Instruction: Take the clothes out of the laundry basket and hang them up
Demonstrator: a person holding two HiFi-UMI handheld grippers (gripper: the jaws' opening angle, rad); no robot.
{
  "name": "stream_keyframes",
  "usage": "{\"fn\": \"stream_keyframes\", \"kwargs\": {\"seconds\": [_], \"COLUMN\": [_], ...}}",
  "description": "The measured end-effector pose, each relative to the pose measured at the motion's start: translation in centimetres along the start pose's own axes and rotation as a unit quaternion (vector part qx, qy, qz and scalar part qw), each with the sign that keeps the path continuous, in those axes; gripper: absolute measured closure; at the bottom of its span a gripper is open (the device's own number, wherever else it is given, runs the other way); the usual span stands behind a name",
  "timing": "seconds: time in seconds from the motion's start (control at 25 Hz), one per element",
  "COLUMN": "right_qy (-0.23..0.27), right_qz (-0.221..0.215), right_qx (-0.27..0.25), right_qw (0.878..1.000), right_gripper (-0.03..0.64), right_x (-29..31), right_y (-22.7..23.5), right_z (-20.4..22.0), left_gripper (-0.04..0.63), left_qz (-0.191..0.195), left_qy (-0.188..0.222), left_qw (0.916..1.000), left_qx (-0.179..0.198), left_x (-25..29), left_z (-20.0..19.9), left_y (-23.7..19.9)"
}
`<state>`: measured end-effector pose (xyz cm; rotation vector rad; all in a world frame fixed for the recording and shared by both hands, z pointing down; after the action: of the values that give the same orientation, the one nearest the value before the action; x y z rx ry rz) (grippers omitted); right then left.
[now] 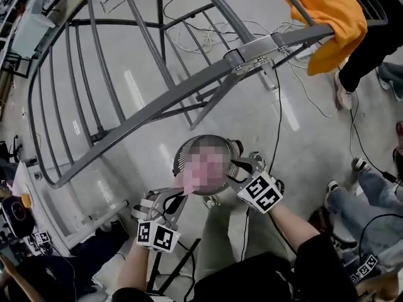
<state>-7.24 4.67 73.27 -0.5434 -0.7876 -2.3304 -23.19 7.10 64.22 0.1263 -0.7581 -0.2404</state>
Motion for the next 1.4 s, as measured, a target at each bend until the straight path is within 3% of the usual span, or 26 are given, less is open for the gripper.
{"fn": "stream_keyframes", "kwargs": {"seconds": [0.2, 0.32, 0.4, 0.76, 0.88, 1.08, 1.4], "right_qy": [-0.049, -0.058, -0.061, -0.033, -0.001, 0.033, 0.082], "right_qz": [-0.088, -0.134, -0.14, -0.106, -0.065, -0.012, 0.01], "right_qx": [-0.111, -0.127, -0.129, -0.123, -0.106, -0.092, -0.153], "right_qw": [0.989, 0.981, 0.98, 0.986, 0.992, 0.995, 0.985], "right_gripper": [0.381, 0.352, 0.337, 0.346, 0.462, 0.586, 0.597], "right_x": [-0.1, -1.0, -1.4, -0.6, -1.8, -6.7, -13.4], "right_y": [-1.4, -3.0, -3.9, -7.8, -7.2, -5.0, -3.5], "right_z": [-1.0, -1.1, -1.0, -3.0, -4.8, -8.7, -18.1], "left_gripper": [0.581, 0.581, 0.581, 0.58, 0.58, 0.58, 0.58], "left_qz": [0.015, -0.002, -0.012, -0.067, -0.084, -0.126, -0.204], "left_qy": [0.015, 0.023, 0.03, 0.064, 0.06, 0.048, 0.07], "left_qw": [0.9993, 0.9994, 0.9993, 0.9956, 0.9947, 0.9909, 0.9758], "left_qx": [0.031, 0.024, 0.019, -0.01, -0.001, -0.004, -0.036], "left_x": [-3.1, -4.6, -5.7, -8.8, -9.6, -12.1, -15.9], "left_z": [-5.0, -7.2, -8.7, -14.4, -15.1, -15.6, -17.1], "left_y": [-2.0, -3.3, -3.9, -6.1, -6.6, -7.3, -8.1]}}
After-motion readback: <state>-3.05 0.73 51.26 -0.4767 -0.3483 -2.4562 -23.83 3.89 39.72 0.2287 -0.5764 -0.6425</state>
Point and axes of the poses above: the fingertips, and each gripper's own axes: x forward along the fingers, y to its right, z out of its underside, the point moved 4 cm from there along -x, backward along the fingers, and after that the axes turned 11 degrees about y, right-handed, at the moved point
